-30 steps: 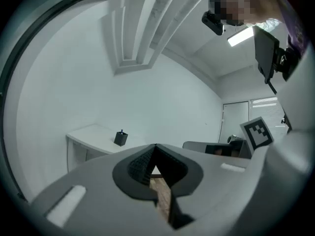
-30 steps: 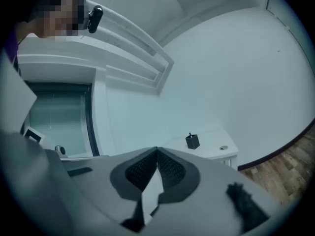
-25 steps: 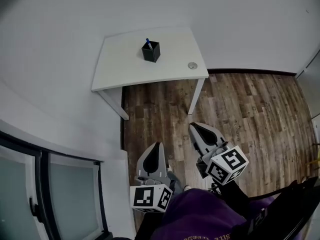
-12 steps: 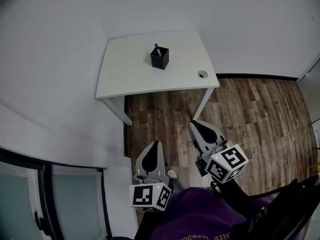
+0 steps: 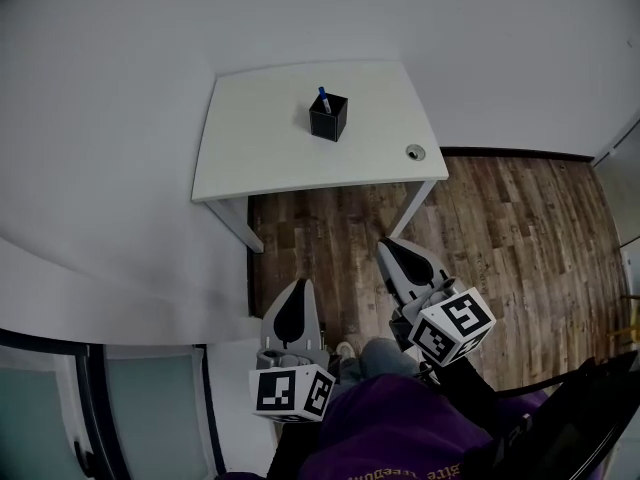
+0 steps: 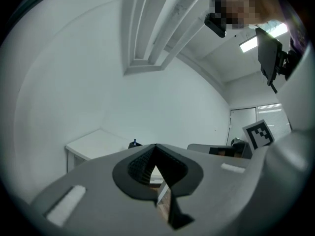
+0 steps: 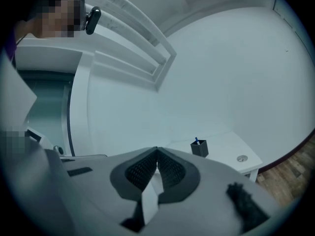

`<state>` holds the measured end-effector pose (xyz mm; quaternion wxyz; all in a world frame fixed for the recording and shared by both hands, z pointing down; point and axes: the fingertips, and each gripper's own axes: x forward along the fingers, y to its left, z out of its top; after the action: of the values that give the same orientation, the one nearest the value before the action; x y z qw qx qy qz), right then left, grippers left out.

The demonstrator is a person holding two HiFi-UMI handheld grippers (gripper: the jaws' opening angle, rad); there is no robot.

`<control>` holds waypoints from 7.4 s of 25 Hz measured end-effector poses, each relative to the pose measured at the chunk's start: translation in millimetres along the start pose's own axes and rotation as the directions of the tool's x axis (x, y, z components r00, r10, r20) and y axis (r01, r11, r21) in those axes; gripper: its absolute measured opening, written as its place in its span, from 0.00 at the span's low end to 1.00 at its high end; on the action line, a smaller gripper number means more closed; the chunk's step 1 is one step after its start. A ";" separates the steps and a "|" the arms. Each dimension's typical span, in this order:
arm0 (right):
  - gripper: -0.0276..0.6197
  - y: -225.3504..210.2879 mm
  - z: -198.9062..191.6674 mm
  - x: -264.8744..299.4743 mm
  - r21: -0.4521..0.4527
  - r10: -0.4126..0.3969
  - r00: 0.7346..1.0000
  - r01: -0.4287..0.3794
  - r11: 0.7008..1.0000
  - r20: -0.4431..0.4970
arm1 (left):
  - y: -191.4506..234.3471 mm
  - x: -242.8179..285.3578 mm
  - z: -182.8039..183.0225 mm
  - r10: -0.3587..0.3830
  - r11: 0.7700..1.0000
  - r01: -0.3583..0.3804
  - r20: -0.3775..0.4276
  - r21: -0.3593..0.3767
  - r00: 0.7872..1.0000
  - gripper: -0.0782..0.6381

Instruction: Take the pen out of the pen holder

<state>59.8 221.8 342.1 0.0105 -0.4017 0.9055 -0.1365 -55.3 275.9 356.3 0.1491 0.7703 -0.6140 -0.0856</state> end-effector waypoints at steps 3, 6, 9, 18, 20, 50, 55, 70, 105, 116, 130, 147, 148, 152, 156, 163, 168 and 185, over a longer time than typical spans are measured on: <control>0.06 -5.8 -2.9 1.8 -0.002 -0.018 1.000 0.018 1.000 -0.008 | -0.4 5.7 -1.5 -0.013 1.000 0.013 -0.007 -0.005 1.000 0.12; 0.06 -8.4 -4.5 5.1 -0.006 -0.026 1.000 0.026 1.000 -0.014 | 0.1 10.6 -4.2 -0.022 1.000 0.022 -0.014 -0.013 1.000 0.12; 0.06 -15.2 -5.6 13.5 -0.013 -0.036 0.999 0.036 0.999 -0.019 | 5.7 19.1 -7.4 -0.018 1.000 0.018 -0.022 -0.016 1.000 0.12; 0.06 -57.3 11.3 67.0 -0.032 -0.023 1.000 0.023 0.999 -0.015 | 24.0 78.1 -0.8 0.015 1.000 -0.015 -0.020 -0.017 1.000 0.12; 0.06 -66.4 14.5 82.3 -0.030 -0.009 1.000 0.008 1.000 -0.021 | 28.1 93.9 0.1 0.023 1.000 -0.023 -0.021 -0.018 1.000 0.12; 0.06 -194.6 63.8 200.7 -0.024 0.133 0.990 -0.134 0.991 -0.037 | 25.7 268.8 18.9 0.111 0.994 -0.111 0.007 0.003 0.994 0.12; 0.06 -202.9 51.1 213.1 -0.032 0.113 0.989 -0.116 0.993 -0.091 | 32.8 278.3 16.4 0.115 0.993 -0.115 -0.006 -0.003 0.993 0.12; 0.06 -235.3 51.1 309.9 -0.083 0.063 0.987 -0.076 0.994 -0.148 | 93.1 364.5 38.1 0.072 0.997 -0.072 -0.018 -0.011 0.997 0.12; 0.19 -280.3 -21.6 453.2 -0.177 -0.010 0.893 -0.078 0.981 -0.451 | 205.5 464.7 52.4 0.079 0.996 -0.080 -0.034 -0.044 0.996 0.12; 0.20 -283.6 -41.8 461.3 -0.196 -0.028 0.844 -0.093 0.976 -0.536 | 215.0 467.3 46.8 0.105 0.993 -0.108 -0.048 -0.053 0.993 0.12; 0.20 -283.6 -56.2 465.6 -0.196 -0.034 0.808 -0.102 0.975 -0.588 | 224.0 466.3 50.3 0.128 0.990 -0.130 -0.035 -0.053 0.991 0.12; 0.20 -286.3 -63.8 467.8 -0.233 -0.059 0.783 -0.112 0.966 -0.620 | 231.2 466.8 51.6 0.136 0.989 -0.138 -0.032 -0.050 0.990 0.12; 0.19 -286.8 -63.8 467.3 -0.234 -0.060 0.783 -0.111 0.966 -0.620 | 231.0 466.9 51.5 0.136 0.989 -0.138 -0.031 -0.050 0.990 0.12; 0.17 -287.7 -61.8 464.6 -0.236 -0.062 0.783 -0.110 0.965 -0.619 | 227.9 466.3 52.4 0.131 0.990 -0.132 -0.032 -0.049 0.991 0.12; 0.16 -287.1 -59.9 462.8 -0.221 -0.051 0.790 -0.108 0.969 -0.611 | 225.7 466.0 53.1 0.125 0.991 -0.127 -0.031 -0.046 0.992 0.12; 0.16 -287.5 -56.5 458.8 -0.220 -0.051 0.795 -0.105 0.970 -0.604 | 222.8 465.0 53.5 0.120 0.992 -0.121 -0.028 -0.044 0.992 0.12; 0.16 -286.8 -44.4 455.6 -0.225 -0.054 0.812 -0.096 0.970 -0.581 | 219.6 464.7 53.7 0.114 0.992 -0.115 -0.023 -0.047 0.993 0.12; 0.16 -281.7 4.0 440.4 -0.196 -0.028 0.878 -0.075 0.978 -0.479 | 203.1 457.5 55.2 0.105 0.993 -0.105 -0.009 -0.044 0.994 0.12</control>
<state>-33.8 -281.1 450.1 -0.2542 -0.3433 0.8939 -0.1357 -153.9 -216.4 395.7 0.1724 0.7336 -0.6513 -0.0889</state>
